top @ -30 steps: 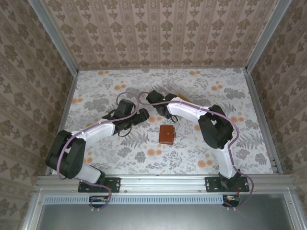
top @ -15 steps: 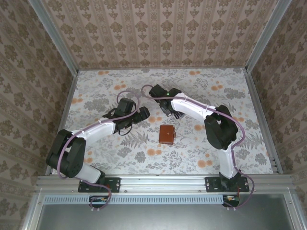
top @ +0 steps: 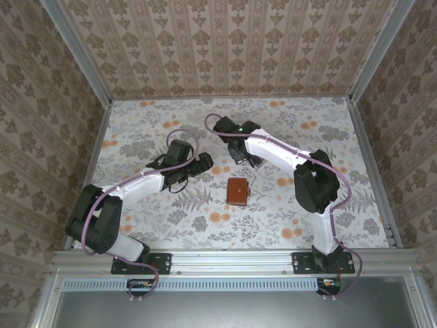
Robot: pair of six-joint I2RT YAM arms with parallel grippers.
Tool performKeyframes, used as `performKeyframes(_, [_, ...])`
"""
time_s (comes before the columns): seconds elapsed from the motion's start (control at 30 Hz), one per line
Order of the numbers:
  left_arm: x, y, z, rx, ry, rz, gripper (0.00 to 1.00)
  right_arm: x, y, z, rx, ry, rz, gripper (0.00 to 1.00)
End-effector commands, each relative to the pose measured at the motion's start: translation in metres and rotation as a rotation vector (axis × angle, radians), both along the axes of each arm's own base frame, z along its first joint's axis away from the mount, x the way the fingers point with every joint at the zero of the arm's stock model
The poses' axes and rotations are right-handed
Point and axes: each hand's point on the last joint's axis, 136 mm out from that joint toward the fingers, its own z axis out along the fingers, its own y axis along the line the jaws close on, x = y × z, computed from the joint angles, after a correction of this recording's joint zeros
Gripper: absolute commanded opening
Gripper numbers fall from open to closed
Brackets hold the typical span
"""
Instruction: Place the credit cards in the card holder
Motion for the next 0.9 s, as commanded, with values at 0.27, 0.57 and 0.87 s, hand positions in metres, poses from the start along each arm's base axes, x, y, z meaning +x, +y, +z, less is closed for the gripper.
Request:
performKeyframes(0.27, [0.009, -0.027, 0.054, -0.207, -0.107, -0.087, 0.91, -0.027, 0.022, 0.080, 0.709, -0.026, -0.108, 0.08])
performKeyframes(0.57, [0.014, -0.072, 0.123, -0.491, -0.212, -0.273, 0.91, -0.031, 0.031, 0.130, 1.333, 0.064, -0.031, 0.08])
performKeyframes(0.87, [0.008, -0.095, 0.161, -0.645, -0.245, -0.402, 0.86, -0.039, 0.053, 0.141, 1.443, 0.158, 0.112, 0.09])
